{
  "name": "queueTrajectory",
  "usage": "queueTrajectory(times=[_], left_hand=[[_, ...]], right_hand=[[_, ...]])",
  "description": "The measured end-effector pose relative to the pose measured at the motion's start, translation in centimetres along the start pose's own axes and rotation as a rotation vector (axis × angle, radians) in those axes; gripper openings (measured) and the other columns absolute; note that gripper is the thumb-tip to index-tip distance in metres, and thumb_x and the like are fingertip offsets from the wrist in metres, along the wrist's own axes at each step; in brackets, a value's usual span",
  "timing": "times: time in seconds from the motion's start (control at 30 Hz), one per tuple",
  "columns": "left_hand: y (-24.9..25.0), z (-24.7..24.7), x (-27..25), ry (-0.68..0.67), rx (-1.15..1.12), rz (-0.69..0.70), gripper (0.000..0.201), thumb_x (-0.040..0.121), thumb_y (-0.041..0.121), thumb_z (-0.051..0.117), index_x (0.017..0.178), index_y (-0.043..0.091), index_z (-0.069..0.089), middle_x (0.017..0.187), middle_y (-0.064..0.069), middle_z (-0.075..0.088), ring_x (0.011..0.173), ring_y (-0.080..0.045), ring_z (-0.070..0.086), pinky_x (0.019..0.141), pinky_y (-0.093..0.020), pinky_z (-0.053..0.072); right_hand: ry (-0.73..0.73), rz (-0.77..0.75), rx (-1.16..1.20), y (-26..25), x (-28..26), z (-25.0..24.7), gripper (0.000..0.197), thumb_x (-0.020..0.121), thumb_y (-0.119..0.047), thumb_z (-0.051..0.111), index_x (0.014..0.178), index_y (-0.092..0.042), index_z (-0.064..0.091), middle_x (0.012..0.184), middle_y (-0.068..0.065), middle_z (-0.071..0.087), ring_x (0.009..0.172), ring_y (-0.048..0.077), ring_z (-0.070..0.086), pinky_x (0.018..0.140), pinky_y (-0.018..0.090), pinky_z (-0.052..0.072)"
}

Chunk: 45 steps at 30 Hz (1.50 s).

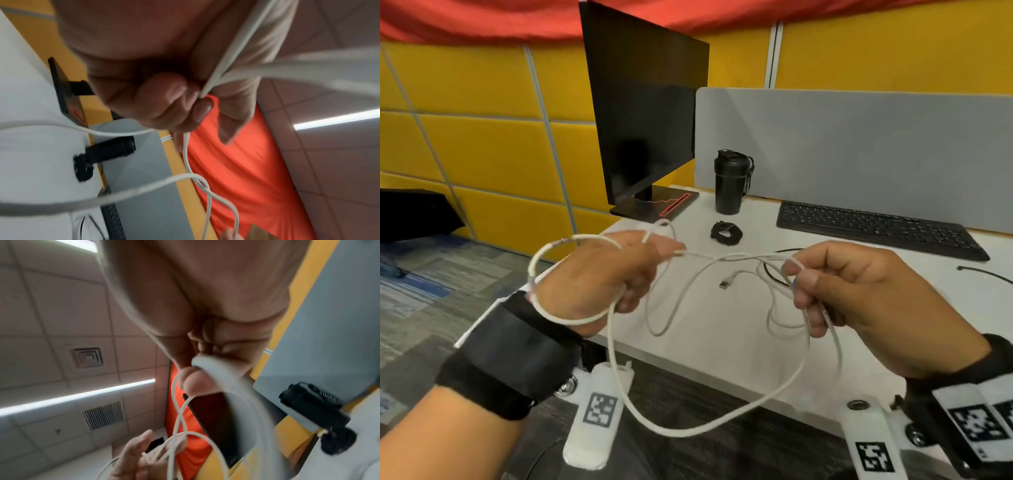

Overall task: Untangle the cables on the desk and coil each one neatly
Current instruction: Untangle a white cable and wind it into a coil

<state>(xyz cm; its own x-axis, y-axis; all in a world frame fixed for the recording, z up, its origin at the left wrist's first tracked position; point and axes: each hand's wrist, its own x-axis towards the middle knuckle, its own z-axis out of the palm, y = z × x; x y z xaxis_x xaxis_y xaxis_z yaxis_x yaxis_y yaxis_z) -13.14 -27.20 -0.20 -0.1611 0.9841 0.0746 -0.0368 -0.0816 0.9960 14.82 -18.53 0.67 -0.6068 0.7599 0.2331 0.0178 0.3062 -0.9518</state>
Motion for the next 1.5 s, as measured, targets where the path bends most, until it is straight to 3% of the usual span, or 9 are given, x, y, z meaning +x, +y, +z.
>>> queueTrajectory(times=[0.3,0.5,0.67,0.77,0.87,1.0,1.17,1.3,1.5], left_hand=[[-2.3,3.8,-0.3,-0.045,0.02,-0.086,0.015,0.086,0.019,0.07,0.094,0.007,0.073,0.049,0.002,0.035,0.037,-0.008,0.029,0.035,-0.015,0.026],[0.8,3.0,-0.7,0.06,-0.1,-0.037,0.031,0.1,0.01,0.048,0.083,0.01,0.074,0.045,0.004,0.032,0.034,-0.007,0.028,0.032,-0.015,0.026],[2.6,3.7,-2.5,-0.112,0.204,0.064,0.012,0.084,0.016,0.061,0.079,0.014,0.072,0.048,-0.002,0.038,0.039,-0.014,0.029,0.038,-0.019,0.026],[2.5,4.7,-3.4,-0.265,0.217,0.101,0.012,0.077,0.027,0.07,0.08,0.016,0.07,0.048,0.0,0.042,0.039,-0.012,0.033,0.04,-0.019,0.028],[2.0,5.6,-3.5,-0.322,0.2,0.12,0.008,0.079,0.025,0.07,0.081,0.017,0.07,0.048,0.004,0.045,0.039,-0.009,0.037,0.04,-0.018,0.03],[1.3,4.9,-3.0,-0.359,0.171,0.062,0.015,0.08,0.022,0.068,0.091,0.012,0.072,0.049,0.005,0.046,0.04,-0.006,0.037,0.039,-0.016,0.031],[0.6,4.1,-2.4,-0.411,0.33,0.012,0.015,0.082,0.02,0.063,0.09,0.016,0.076,0.045,0.002,0.043,0.038,-0.009,0.034,0.039,-0.016,0.028],[1.5,1.9,-2.0,-0.414,0.246,0.013,0.012,0.074,0.018,0.069,0.083,0.013,0.075,0.043,0.001,0.042,0.034,-0.007,0.035,0.036,-0.012,0.029],[1.9,-3.9,-1.8,-0.136,0.166,0.067,0.011,0.066,0.005,0.069,0.075,0.01,0.073,0.041,0.001,0.036,0.035,-0.01,0.03,0.041,-0.018,0.016]], right_hand=[[0.278,-0.161,-0.205,0.0,-0.8,1.8,0.011,0.087,-0.016,0.069,0.086,-0.025,0.075,0.085,-0.007,0.076,0.08,0.012,0.071,0.073,0.034,0.058],[-0.128,-0.088,-0.806,-1.1,-2.1,0.5,0.036,0.08,-0.011,0.071,0.088,-0.046,0.074,0.091,-0.029,0.067,0.087,-0.006,0.063,0.077,0.017,0.051],[0.294,-0.423,-0.627,-2.7,-2.9,1.6,0.026,0.083,-0.018,0.07,0.094,-0.041,0.071,0.098,-0.024,0.067,0.087,-0.003,0.063,0.07,0.004,0.044],[0.102,-0.321,-0.553,-2.8,-3.2,3.5,0.02,0.077,-0.049,0.074,0.095,-0.042,0.073,0.089,-0.025,0.069,0.085,-0.005,0.063,0.072,0.005,0.044],[-0.047,-0.199,-0.41,-2.5,-2.9,3.7,0.003,0.079,-0.029,0.075,0.078,-0.029,0.077,0.071,-0.01,0.07,0.065,0.001,0.06,0.061,0.011,0.043],[0.033,-0.009,0.065,-2.3,-2.3,2.4,0.005,0.076,-0.02,0.071,0.079,-0.019,0.075,0.079,0.006,0.073,0.077,0.018,0.067,0.076,0.034,0.051],[0.077,0.06,0.633,-2.7,-1.6,-0.3,0.012,0.084,-0.016,0.057,0.091,-0.016,0.067,0.068,0.003,0.059,0.067,0.019,0.061,0.072,0.036,0.054],[-0.153,0.067,0.793,-2.4,-1.5,-2.9,0.022,0.084,-0.016,0.063,0.105,-0.022,0.064,0.078,0.0,0.059,0.059,0.012,0.054,0.078,0.034,0.052],[0.139,-0.129,-0.202,-1.9,-1.6,-4.5,0.063,0.054,-0.065,0.082,0.102,-0.025,0.073,0.063,0.01,0.062,0.049,0.018,0.049,0.048,0.023,0.045]])
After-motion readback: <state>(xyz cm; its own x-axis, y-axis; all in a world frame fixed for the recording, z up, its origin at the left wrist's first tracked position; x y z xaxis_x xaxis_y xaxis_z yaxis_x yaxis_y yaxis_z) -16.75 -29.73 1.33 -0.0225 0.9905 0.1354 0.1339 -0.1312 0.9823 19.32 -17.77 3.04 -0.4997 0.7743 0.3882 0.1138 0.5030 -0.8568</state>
